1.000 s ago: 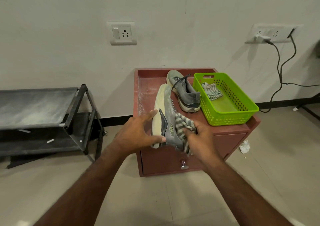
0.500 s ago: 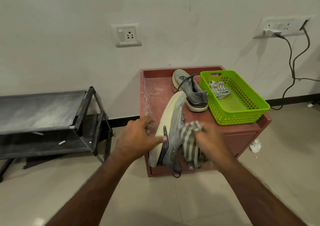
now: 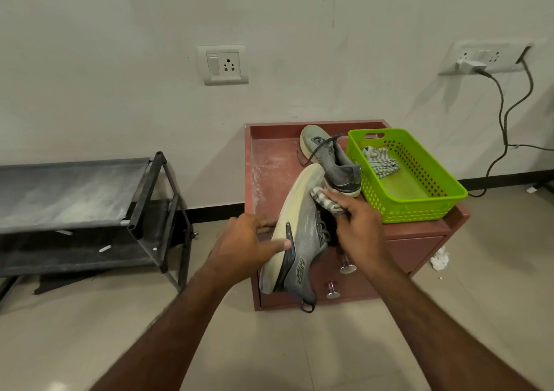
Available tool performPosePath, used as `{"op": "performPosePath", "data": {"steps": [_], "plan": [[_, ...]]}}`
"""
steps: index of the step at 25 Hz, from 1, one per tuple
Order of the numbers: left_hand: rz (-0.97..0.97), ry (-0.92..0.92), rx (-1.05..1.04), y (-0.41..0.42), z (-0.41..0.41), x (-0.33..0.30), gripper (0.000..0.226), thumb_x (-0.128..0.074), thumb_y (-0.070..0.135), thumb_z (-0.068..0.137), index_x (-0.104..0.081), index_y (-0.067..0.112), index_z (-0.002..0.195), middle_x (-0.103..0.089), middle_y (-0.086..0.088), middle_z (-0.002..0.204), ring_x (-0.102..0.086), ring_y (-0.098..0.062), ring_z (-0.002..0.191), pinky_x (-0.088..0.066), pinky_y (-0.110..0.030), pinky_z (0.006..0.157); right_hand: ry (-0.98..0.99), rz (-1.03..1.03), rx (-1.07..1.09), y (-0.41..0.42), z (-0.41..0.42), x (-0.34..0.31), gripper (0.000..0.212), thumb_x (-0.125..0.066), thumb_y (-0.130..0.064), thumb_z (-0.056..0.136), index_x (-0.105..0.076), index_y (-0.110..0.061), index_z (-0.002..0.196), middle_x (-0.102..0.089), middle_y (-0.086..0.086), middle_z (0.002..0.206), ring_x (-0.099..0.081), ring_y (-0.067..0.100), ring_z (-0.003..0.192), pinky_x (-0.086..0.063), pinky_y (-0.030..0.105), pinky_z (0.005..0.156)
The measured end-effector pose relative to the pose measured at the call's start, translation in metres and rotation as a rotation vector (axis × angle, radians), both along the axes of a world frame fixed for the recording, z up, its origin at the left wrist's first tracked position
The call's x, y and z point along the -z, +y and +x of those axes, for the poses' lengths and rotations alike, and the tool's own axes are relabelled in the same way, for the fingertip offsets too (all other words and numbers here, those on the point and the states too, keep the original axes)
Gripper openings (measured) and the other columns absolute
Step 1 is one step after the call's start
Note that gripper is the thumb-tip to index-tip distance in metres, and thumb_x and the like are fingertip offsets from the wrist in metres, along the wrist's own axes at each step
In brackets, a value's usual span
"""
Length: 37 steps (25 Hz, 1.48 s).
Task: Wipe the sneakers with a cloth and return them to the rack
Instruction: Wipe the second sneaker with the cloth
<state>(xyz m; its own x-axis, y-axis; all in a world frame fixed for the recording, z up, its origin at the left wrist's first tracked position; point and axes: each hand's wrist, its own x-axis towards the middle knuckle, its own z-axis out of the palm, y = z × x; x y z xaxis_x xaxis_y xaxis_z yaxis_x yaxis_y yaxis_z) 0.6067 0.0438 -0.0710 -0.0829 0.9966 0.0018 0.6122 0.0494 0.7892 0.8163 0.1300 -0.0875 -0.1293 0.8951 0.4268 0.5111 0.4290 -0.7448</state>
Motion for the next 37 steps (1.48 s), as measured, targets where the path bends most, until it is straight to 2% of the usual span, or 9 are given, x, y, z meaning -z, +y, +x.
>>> {"op": "performPosePath", "data": {"steps": [5, 11, 17, 19, 22, 25, 27, 32, 37], "plan": [[0.011, 0.018, 0.005, 0.001, 0.002, -0.003, 0.048, -0.071, 0.057, 0.069, -0.075, 0.031, 0.109, -0.076, 0.018, 0.099, -0.069, 0.0, 0.093, -0.06, -0.04, 0.084, -0.232, 0.219, -0.374, -0.038, -0.012, 0.005, 0.047, -0.047, -0.006, 0.086, -0.068, -0.023, 0.125, -0.058, -0.004, 0.139, -0.043, 0.01, 0.139, -0.025, 0.027, 0.118], [-0.016, -0.026, 0.006, 0.001, 0.002, -0.005, 0.056, -0.079, 0.044, 0.073, -0.072, 0.021, 0.123, -0.073, 0.009, 0.117, -0.069, -0.004, 0.101, -0.06, -0.043, 0.087, -0.003, -0.045, 0.131, -0.01, 0.014, -0.003, 0.06, -0.054, 0.013, 0.08, -0.07, -0.03, 0.118, -0.067, -0.018, 0.117, -0.062, 0.005, 0.116, -0.032, -0.002, 0.095], [-0.027, -0.047, -0.003, 0.005, 0.002, -0.003, 0.047, -0.083, 0.04, 0.07, -0.075, 0.024, 0.114, -0.076, 0.011, 0.106, -0.071, -0.001, 0.095, -0.061, -0.041, 0.086, -0.235, 0.154, -0.35, -0.033, -0.005, 0.002, 0.057, -0.053, 0.002, 0.086, -0.062, -0.029, 0.132, -0.053, -0.011, 0.144, -0.039, 0.008, 0.141, -0.024, 0.034, 0.119], [-0.027, -0.057, -0.008, 0.005, 0.003, -0.003, 0.048, -0.083, 0.04, 0.072, -0.074, 0.023, 0.116, -0.076, 0.011, 0.108, -0.07, -0.001, 0.097, -0.061, -0.041, 0.085, -0.227, 0.09, -0.26, -0.02, -0.005, 0.008, 0.055, -0.054, -0.003, 0.088, -0.061, -0.034, 0.132, -0.056, -0.008, 0.142, -0.044, 0.01, 0.138, -0.028, 0.035, 0.117], [-0.037, -0.049, -0.019, 0.006, 0.002, -0.005, 0.053, -0.084, 0.036, 0.074, -0.071, 0.021, 0.123, -0.074, 0.009, 0.115, -0.069, -0.004, 0.101, -0.061, -0.043, 0.086, -0.2, -0.008, 0.001, -0.008, 0.012, 0.006, 0.051, -0.059, 0.0, 0.087, -0.067, -0.034, 0.125, -0.067, -0.007, 0.127, -0.061, 0.009, 0.117, -0.037, 0.012, 0.101], [-0.056, -0.004, 0.025, 0.005, 0.004, -0.008, 0.079, -0.081, 0.05, 0.066, -0.06, 0.023, 0.137, -0.066, 0.009, 0.13, -0.064, -0.011, 0.115, -0.057, -0.047, 0.094, -0.237, -0.034, 0.182, -0.01, 0.031, 0.001, 0.052, -0.058, 0.002, 0.084, -0.07, -0.032, 0.121, -0.072, -0.004, 0.118, -0.067, 0.018, 0.107, -0.043, 0.018, 0.091], [-0.084, 0.016, 0.054, 0.005, 0.004, -0.009, 0.087, -0.076, 0.057, 0.061, -0.056, 0.027, 0.14, -0.064, 0.011, 0.132, -0.062, -0.013, 0.118, -0.056, -0.049, 0.096, -0.141, 0.088, 0.069, -0.02, 0.022, -0.006, 0.054, -0.058, 0.009, 0.082, -0.07, -0.024, 0.123, -0.07, -0.005, 0.122, -0.065, 0.012, 0.114, -0.043, 0.019, 0.101], [-0.097, -0.016, 0.07, 0.006, 0.005, -0.007, 0.035, -0.081, 0.037, 0.075, -0.072, 0.03, 0.108, -0.074, 0.015, 0.1, -0.069, -0.003, 0.096, -0.059, -0.044, 0.088, -0.285, 0.3, -0.429, -0.031, -0.008, 0.003, 0.047, -0.048, -0.002, 0.085, -0.066, -0.012, 0.128, -0.059, 0.004, 0.139, -0.047, 0.019, 0.137, -0.032, 0.032, 0.117], [-0.069, -0.05, 0.053, 0.006, 0.009, -0.007, 0.079, -0.077, 0.048, 0.062, -0.062, 0.023, 0.135, -0.069, 0.011, 0.127, -0.065, -0.004, 0.113, -0.055, -0.045, 0.099, -0.083, -0.03, 0.096, -0.006, 0.022, 0.005, 0.052, -0.054, 0.01, 0.08, -0.073, -0.023, 0.117, -0.071, -0.01, 0.116, -0.066, 0.013, 0.111, -0.033, -0.001, 0.095]]}}
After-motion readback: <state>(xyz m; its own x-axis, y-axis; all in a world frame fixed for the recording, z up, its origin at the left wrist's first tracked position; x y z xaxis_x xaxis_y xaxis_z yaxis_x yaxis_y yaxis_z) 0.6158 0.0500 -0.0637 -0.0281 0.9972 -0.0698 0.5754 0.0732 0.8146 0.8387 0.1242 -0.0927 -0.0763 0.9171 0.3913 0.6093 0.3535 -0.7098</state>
